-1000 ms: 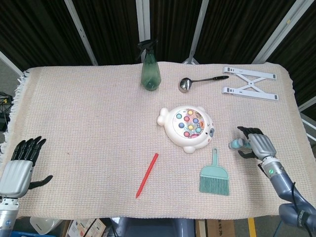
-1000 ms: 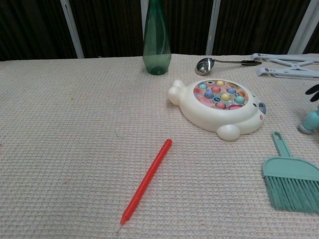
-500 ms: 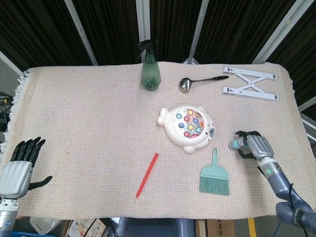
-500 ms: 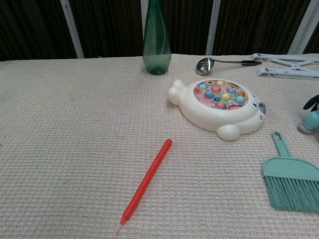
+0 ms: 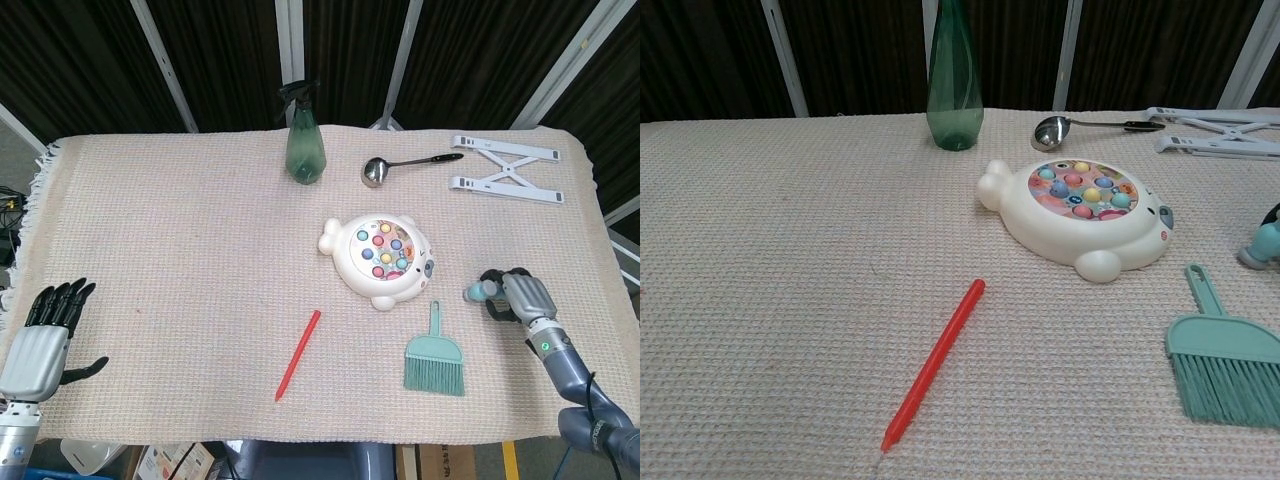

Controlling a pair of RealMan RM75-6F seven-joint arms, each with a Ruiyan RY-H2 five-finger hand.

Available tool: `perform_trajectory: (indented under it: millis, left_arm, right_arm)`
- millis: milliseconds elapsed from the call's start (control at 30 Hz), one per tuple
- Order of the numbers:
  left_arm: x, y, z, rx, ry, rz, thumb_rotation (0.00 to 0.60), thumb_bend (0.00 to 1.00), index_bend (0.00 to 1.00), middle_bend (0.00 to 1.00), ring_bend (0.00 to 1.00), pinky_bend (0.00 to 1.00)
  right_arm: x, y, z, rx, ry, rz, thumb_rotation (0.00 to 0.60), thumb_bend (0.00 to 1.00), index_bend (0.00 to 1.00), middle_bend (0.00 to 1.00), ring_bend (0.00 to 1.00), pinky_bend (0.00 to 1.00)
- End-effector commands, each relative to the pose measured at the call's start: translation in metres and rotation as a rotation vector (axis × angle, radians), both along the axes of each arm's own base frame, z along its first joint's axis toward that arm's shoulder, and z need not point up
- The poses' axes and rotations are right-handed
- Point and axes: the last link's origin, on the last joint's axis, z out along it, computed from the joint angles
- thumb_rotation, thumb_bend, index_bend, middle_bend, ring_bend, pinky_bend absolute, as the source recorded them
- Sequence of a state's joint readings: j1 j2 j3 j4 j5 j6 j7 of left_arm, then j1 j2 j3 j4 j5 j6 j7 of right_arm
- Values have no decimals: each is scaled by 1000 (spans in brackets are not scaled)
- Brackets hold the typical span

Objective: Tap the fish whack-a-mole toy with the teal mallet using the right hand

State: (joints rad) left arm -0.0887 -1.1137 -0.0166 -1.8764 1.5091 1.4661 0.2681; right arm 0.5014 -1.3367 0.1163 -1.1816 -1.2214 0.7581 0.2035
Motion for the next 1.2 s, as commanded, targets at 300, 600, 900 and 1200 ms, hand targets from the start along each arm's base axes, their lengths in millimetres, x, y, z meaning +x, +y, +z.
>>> perform_trajectory:
  millis: [300, 600, 900, 1200]
  left_arm:
    - [2, 1, -1, -3, 4, -4, 600, 106, 0, 0, 0, 0]
    - [2, 1, -1, 0, 8, -1, 600, 106, 0, 0, 0, 0]
    - [1, 0, -2, -3, 6, 9, 600, 106, 0, 0, 0, 0]
    - [0, 1, -3, -6, 10, 13, 600, 106, 0, 0, 0, 0]
  right_arm:
    - [-4, 1, 0, 0, 4, -6, 600, 554, 367, 358, 273, 139]
    - [-6, 0, -1, 2, 4, -8, 600, 555, 397, 384, 290, 147]
    - [-7, -2, -4, 2, 7, -10, 600, 595, 466, 437, 331, 164]
    - [-7, -4, -7, 4, 8, -9, 600, 658, 560, 504, 384, 188]
